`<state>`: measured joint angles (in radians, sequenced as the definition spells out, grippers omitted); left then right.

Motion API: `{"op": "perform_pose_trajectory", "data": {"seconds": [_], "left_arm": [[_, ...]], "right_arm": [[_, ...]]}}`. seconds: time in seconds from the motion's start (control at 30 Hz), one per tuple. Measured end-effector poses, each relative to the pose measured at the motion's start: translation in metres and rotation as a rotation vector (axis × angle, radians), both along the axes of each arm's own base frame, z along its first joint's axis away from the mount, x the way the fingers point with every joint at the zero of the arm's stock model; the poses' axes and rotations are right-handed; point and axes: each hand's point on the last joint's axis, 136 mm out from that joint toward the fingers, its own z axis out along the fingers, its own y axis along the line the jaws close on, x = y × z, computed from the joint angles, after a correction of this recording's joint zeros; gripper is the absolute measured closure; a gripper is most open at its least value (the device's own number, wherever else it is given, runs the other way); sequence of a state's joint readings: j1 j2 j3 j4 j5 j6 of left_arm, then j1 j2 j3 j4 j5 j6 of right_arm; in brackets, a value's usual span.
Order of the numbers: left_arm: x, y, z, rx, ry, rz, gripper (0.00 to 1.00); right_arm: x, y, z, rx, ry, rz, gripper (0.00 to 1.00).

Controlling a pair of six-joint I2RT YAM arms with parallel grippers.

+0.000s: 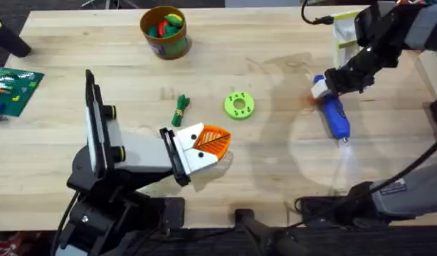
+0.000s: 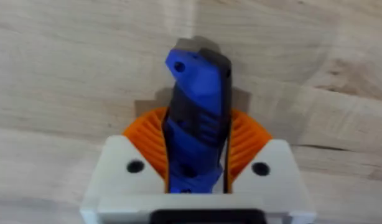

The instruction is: Pick up the gripper from the table and insert it into the empty holder that is missing its gripper. Then pick up a screw, insert it into the mounting hole, and use the screwdriver to tighten it. Finally, clean up the table by picking up the vegetable and placing it into the bucket.

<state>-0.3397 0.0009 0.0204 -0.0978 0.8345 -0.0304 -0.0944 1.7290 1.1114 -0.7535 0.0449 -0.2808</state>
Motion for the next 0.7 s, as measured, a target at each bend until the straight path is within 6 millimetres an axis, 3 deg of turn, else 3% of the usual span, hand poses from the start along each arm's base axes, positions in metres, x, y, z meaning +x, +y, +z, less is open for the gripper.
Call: {"op": "perform_pose_trajectory", "data": {"seconds": [0.1,0.13,0.7], "left_arm": [[0.0000,0.0000,0.0000,0.000,0.000,0.000,0.988],[0.0000,0.0000,0.0000,0.000,0.000,0.000,0.988],[0.0000,0.0000,0.0000,0.000,0.000,0.000,0.988]], "right_arm": [[0.0005,-0.0009,-0.0007,-0.005,0.000,0.001,0.921],[0.0000,-0.0011,-0.0015,-0.004,0.003,-0.003,0.966],[-0.0057,-0.0004,-0.0015,0.000,0.030,-0.006,0.925]]}}
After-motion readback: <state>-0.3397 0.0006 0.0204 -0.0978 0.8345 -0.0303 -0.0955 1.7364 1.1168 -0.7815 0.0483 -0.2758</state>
